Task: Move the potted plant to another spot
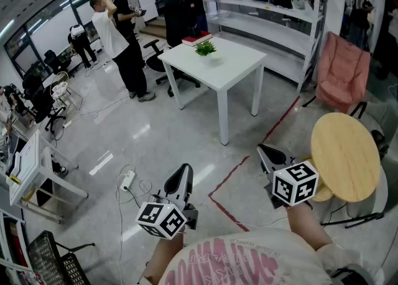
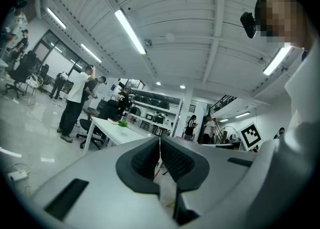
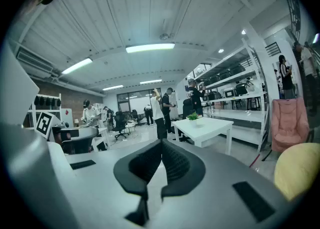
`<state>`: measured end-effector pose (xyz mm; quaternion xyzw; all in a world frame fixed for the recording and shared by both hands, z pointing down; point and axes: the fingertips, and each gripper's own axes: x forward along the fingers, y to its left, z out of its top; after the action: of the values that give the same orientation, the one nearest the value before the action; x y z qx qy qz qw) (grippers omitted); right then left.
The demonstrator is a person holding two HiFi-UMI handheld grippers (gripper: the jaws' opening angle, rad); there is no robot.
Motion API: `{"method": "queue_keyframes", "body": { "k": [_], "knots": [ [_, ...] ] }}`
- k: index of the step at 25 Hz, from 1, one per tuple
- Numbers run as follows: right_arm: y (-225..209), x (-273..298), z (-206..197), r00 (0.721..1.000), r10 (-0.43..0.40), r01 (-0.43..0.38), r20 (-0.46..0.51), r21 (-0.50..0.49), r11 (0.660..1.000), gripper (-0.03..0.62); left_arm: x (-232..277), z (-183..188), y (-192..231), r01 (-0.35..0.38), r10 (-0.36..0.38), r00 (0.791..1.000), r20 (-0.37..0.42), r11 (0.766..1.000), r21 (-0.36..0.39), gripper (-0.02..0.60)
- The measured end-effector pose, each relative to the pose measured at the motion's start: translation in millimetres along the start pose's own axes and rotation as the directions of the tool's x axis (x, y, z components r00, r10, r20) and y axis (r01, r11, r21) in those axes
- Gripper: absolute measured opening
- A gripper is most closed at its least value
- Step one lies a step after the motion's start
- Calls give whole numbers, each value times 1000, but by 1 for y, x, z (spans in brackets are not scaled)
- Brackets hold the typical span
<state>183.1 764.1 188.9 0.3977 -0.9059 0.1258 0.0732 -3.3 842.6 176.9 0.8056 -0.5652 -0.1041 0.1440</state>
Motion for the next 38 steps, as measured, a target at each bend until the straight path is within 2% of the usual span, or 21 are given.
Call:
{"method": "queue_keyframes", "body": {
  "k": [9, 15, 18, 20, 24, 25, 29, 33, 35, 38],
  "knots": [
    [0, 8, 2, 1000, -7, 6, -8, -7, 1000, 14, 4, 5, 8, 6, -6, 1000, 4, 1000, -6, 25],
    [7, 21, 24, 997, 6, -11, 82, 61, 998, 14, 2, 28, 26, 28, -28, 998, 59, 1000, 9, 25],
    [10, 25, 18, 997, -15, 11, 76, 47, 999, 14, -5, 27, 33, 51, -52, 996, 72, 999, 20, 25],
    [11, 28, 5, 998, -41, 39, 51, 25, 999, 14, -11, 21, 36, 91, -91, 993, 69, 996, 6, 25],
    [7, 42, -18, 998, -60, 61, -23, 29, 998, 14, -13, 14, 49, 129, -123, 990, 72, 988, -90, 25],
    [7, 47, -19, 998, -54, 55, -29, 31, 998, 14, -12, 13, 54, 125, -118, 990, 71, 988, -90, 25],
    [0, 82, -15, 998, -49, 49, -30, 23, 999, 14, -2, 13, 91, 49, -48, 998, 39, 999, -8, 25],
    [-27, 122, -9, 998, -47, 47, -45, 15, 999, 14, 31, 8, 129, -31, 32, 999, 16, 999, -38, 25],
    [-38, 142, 1, 999, -41, 42, -27, 8, 999, 14, 53, 8, 144, -65, 65, 998, -12, 998, -27, 25],
    [-62, 179, 21, 1000, -29, 29, -2, 8, 1000, 14, 94, 16, 163, -72, 72, 997, -20, 997, -10, 25]
  ]
}}
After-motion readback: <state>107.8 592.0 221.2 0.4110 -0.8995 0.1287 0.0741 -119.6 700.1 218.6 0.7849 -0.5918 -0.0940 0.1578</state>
